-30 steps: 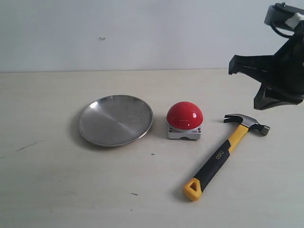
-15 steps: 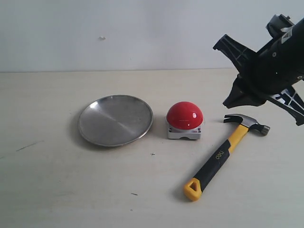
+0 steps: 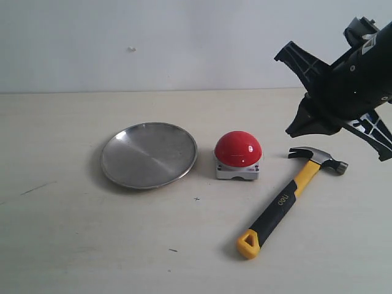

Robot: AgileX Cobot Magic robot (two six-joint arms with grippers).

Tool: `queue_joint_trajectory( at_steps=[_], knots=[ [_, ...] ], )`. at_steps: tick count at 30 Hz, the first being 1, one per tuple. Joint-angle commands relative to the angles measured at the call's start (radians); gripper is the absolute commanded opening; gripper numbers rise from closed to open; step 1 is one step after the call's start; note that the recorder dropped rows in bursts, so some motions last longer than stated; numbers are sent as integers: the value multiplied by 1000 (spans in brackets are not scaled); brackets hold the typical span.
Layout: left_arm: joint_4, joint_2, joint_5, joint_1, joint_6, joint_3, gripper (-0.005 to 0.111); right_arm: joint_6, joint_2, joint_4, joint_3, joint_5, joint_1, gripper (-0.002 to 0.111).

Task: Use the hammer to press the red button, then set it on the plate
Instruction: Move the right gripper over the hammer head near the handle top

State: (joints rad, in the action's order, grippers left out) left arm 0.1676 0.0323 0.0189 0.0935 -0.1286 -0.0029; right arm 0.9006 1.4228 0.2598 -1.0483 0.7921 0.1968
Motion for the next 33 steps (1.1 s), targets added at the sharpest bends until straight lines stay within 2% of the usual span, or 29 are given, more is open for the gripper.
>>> queue_joint_trajectory(
  at_steps=[1,3,9,21,23,25,27,30,33],
  knots=[
    [1,-8,2,3,1,3,0,-1,1,-5,-6,-11,2,2],
    [1,-8,2,3,1,3,0,3,1,-26,-6,-22,2,2],
    [1,-8,2,3,1,3,0,38,1,-54,-6,-256,2,2],
    [1,-8,2,3,1,3,0,74,22,-94,-6,-472,2,0],
    [1,-8,2,3,1,3,0,202,45,-56,-6,-436,2,0],
    [1,-8,2,3,1,3,0,227,91,-111,-43,-359,2,0],
    [1,-8,2,3,1,3,0,282,130,-166,-98,-237,2,0],
    [1,-8,2,3,1,3,0,341,241,-305,-238,122,2,0],
    [1,-8,2,3,1,3,0,316,322,-375,-265,196,2,0]
  ],
)
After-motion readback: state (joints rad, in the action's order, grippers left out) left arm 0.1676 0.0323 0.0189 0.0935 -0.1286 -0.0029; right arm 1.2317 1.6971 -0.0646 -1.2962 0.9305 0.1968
